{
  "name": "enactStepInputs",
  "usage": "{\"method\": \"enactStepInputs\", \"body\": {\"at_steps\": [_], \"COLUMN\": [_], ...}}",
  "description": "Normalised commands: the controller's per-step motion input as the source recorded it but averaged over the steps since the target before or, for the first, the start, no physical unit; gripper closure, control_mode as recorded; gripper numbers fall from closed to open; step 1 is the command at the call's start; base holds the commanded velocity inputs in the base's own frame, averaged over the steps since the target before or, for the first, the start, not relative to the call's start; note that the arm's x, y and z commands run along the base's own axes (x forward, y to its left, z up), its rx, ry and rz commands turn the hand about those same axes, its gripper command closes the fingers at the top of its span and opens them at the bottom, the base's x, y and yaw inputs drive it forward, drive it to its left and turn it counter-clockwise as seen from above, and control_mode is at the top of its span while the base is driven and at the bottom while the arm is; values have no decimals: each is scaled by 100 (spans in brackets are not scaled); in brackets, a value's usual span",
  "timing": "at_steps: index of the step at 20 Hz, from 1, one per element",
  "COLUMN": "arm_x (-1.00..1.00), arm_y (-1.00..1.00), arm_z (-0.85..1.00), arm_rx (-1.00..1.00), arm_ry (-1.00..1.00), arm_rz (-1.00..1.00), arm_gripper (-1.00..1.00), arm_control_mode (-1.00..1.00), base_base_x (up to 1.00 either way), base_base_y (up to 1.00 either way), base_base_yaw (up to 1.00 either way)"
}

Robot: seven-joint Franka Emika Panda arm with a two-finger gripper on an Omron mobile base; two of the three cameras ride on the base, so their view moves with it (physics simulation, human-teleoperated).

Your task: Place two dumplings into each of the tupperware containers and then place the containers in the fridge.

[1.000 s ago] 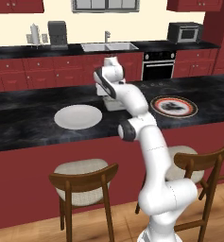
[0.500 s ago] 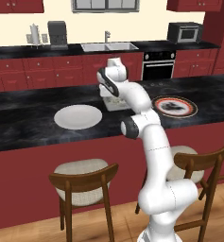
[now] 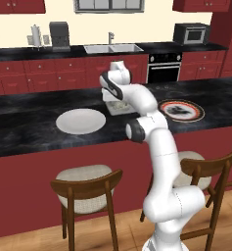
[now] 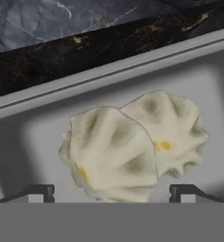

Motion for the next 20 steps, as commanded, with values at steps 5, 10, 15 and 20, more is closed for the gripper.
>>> {"method": "enactStepInputs", "body": {"at_steps": [5, 10, 15, 20], "arm_x": [-6, -30, -27, -24], "arm_y": [-1, 6, 52, 21], "arm_z": [25, 45, -15, -36], "arm_rx": [0, 1, 0, 0], "arm_ry": [4, -3, -2, -2], "arm_rz": [-2, 0, 0, 0], "arm_gripper": [-100, -100, -100, -100], "arm_control_mode": [-100, -100, -100, -100], "base_base_x": [0, 0, 0, 0], "base_base_y": [0, 0, 0, 0], "base_base_yaw": [0, 0, 0, 0]}}
